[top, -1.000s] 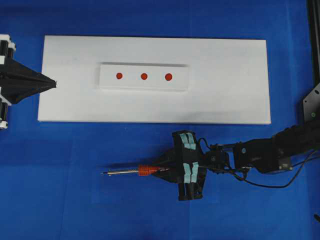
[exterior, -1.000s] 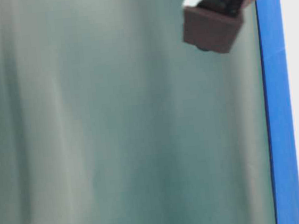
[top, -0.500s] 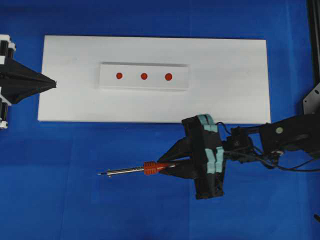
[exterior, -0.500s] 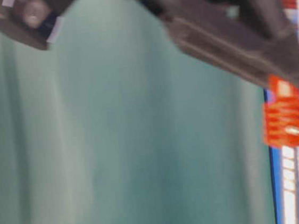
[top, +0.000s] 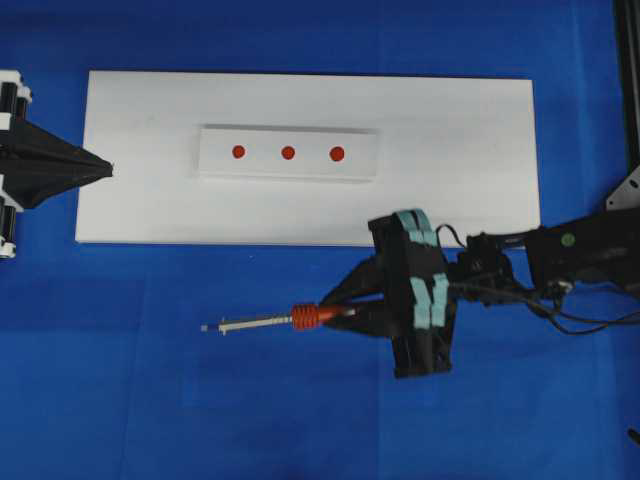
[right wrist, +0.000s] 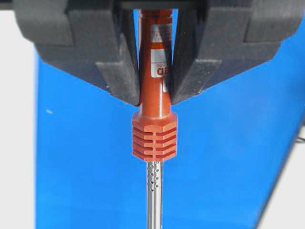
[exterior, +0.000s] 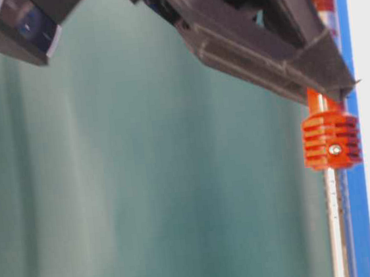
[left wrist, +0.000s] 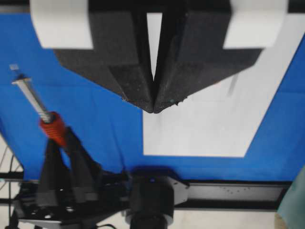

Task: Touch the tip of the soldering iron to the mark.
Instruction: 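Carry the iron over the strip, tip pointing down toward the dots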

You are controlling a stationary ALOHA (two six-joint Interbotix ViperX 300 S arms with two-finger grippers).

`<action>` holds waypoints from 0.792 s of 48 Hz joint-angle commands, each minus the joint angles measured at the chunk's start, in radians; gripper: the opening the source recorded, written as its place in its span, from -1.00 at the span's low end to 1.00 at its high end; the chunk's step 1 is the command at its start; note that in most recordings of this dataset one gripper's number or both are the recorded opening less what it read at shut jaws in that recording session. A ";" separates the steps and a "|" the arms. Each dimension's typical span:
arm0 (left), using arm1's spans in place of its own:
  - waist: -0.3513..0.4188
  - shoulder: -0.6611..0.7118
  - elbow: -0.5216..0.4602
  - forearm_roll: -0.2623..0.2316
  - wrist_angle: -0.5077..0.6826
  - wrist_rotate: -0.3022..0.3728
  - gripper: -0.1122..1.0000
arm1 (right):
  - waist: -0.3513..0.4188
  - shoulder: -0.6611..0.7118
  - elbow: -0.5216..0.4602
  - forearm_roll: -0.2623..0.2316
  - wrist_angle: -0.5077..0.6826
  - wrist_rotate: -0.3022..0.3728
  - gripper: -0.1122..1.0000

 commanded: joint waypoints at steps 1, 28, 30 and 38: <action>0.003 0.005 -0.009 0.000 -0.009 -0.002 -0.80 | -0.051 -0.034 -0.017 -0.006 0.028 -0.025 -0.69; 0.003 0.005 -0.005 0.000 -0.011 -0.002 -0.80 | -0.382 -0.075 -0.055 -0.031 0.187 -0.273 -0.69; 0.003 0.005 -0.005 0.000 -0.009 -0.002 -0.80 | -0.397 -0.075 -0.061 -0.032 0.196 -0.287 -0.69; 0.003 0.005 -0.005 0.000 -0.011 -0.002 -0.80 | -0.446 -0.075 -0.087 -0.032 0.238 -0.333 -0.69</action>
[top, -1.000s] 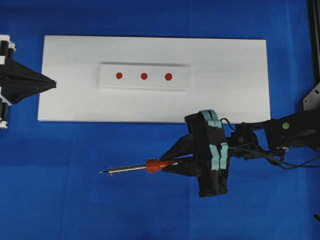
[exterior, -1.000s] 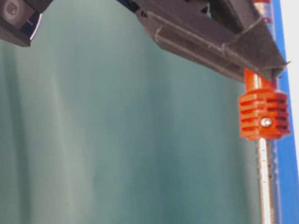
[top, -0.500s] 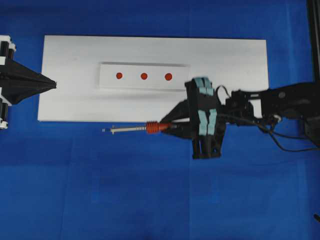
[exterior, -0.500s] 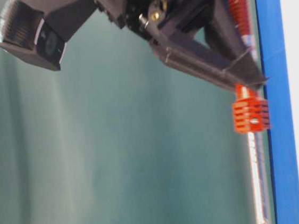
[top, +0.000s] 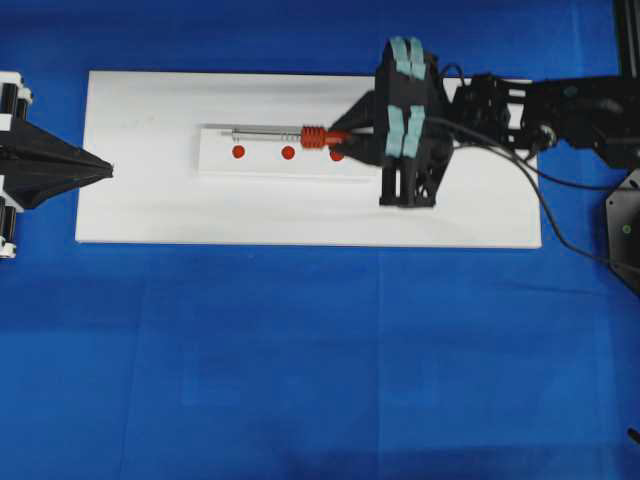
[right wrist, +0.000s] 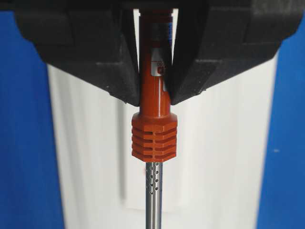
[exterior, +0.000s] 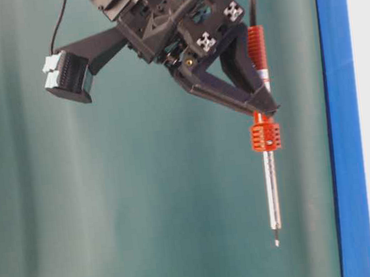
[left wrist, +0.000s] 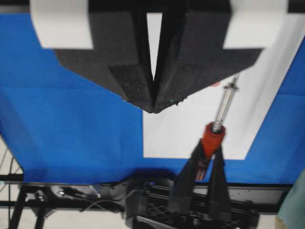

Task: Touch the tip of the soldering iron to the mark.
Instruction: 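Carry the iron over the strip, tip pointing down toward the dots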

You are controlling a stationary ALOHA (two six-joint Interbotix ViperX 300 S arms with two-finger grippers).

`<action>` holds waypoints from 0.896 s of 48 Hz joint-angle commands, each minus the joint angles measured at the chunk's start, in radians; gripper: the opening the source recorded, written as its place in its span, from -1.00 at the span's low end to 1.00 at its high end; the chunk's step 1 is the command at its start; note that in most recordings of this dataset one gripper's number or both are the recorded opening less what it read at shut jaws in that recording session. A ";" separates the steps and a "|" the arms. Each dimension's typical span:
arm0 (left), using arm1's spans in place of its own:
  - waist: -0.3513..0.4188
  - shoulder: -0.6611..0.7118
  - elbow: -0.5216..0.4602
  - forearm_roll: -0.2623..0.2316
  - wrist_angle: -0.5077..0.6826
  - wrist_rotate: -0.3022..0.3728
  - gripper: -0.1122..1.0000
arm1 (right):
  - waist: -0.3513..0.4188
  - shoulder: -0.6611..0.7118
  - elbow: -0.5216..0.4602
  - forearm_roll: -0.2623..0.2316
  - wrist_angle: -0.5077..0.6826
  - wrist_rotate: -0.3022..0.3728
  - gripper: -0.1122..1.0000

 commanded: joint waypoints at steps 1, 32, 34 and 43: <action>0.003 0.005 -0.009 0.002 -0.009 0.000 -0.80 | -0.023 -0.026 -0.040 -0.002 0.017 -0.014 -0.69; 0.003 0.009 -0.008 0.002 -0.011 0.000 -0.80 | -0.081 -0.026 -0.044 -0.038 0.212 -0.011 -0.69; 0.003 0.011 -0.008 0.002 -0.011 0.000 -0.80 | -0.084 -0.025 -0.046 -0.041 0.219 -0.011 -0.69; 0.003 0.011 -0.006 0.002 -0.011 0.000 -0.80 | -0.089 -0.026 -0.046 -0.055 0.242 -0.011 -0.69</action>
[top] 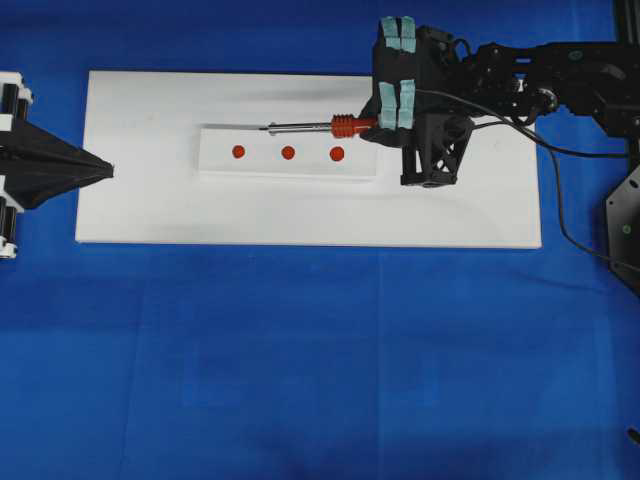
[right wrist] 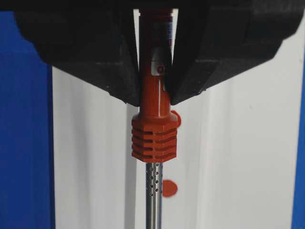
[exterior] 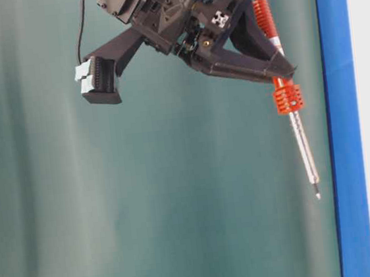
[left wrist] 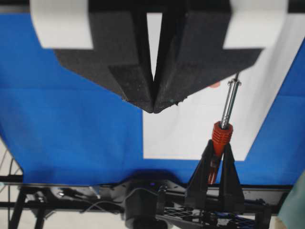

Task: Touch the tip of the soldering iron to the mark.
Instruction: 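Carry the iron over the strip, tip pointing down toward the dots, then lower the iron tip onto the leftmost red dot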

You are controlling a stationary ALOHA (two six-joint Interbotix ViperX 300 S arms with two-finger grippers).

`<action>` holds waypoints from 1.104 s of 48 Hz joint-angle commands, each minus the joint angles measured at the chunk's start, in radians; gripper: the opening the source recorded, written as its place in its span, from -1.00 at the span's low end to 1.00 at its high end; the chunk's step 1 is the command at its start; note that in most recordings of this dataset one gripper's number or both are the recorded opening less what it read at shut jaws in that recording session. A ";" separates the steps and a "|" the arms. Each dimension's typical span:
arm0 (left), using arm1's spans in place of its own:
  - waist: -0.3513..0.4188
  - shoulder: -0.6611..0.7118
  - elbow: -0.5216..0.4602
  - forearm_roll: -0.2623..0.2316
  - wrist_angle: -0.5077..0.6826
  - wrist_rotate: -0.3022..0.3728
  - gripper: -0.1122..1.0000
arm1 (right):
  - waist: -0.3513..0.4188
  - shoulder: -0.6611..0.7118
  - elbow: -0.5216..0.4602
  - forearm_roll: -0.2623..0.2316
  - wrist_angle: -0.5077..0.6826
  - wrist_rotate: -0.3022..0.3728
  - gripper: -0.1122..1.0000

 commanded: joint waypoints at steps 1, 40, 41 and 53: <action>0.003 0.008 -0.008 0.002 -0.011 0.000 -0.80 | -0.003 -0.026 -0.029 -0.005 0.000 0.000 -0.69; 0.003 0.008 -0.008 0.002 -0.011 0.000 -0.80 | -0.003 -0.026 -0.029 -0.005 -0.006 0.000 -0.69; 0.003 0.008 -0.009 0.002 -0.011 0.000 -0.80 | -0.003 -0.026 -0.029 -0.005 -0.006 0.000 -0.69; 0.003 0.008 -0.008 0.002 -0.012 0.000 -0.80 | 0.000 0.008 -0.037 -0.005 -0.008 0.002 -0.69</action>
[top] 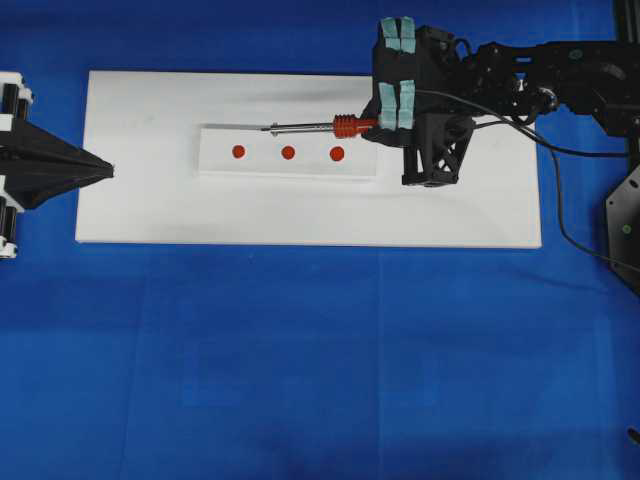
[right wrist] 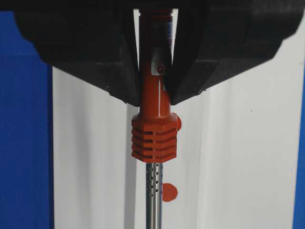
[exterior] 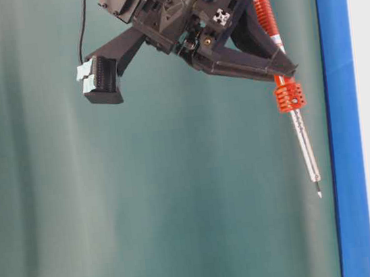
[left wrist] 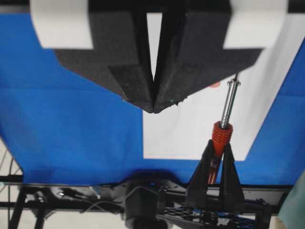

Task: Touch the tip of the soldering iron to the mark.
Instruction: 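Lower the iron tip onto the leftmost red dot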

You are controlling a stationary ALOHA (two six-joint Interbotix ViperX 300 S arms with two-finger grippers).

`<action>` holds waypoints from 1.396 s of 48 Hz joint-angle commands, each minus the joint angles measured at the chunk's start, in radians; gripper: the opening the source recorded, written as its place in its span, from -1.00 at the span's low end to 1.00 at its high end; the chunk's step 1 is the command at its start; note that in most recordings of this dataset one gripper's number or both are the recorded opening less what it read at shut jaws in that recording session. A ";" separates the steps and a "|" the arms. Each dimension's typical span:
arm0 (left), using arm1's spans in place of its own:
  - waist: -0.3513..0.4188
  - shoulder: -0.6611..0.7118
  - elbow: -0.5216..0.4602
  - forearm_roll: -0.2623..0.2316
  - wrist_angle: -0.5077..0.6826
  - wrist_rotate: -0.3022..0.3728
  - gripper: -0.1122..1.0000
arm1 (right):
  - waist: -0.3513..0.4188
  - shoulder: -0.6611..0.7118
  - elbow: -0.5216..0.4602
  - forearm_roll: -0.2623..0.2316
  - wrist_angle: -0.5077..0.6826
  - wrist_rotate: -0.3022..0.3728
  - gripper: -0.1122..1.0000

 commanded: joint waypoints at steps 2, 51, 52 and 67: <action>0.003 0.008 -0.008 0.002 -0.011 0.000 -0.80 | 0.002 0.015 -0.037 -0.002 -0.012 0.002 -0.69; 0.003 0.009 -0.005 0.002 -0.012 0.003 -0.80 | 0.029 0.212 -0.086 0.003 -0.101 0.000 -0.69; 0.003 0.009 -0.005 0.002 -0.014 0.003 -0.80 | 0.029 0.213 -0.086 0.003 -0.101 -0.002 -0.69; 0.003 0.009 -0.005 0.002 -0.012 0.003 -0.80 | 0.029 0.212 -0.086 0.003 -0.100 -0.002 -0.69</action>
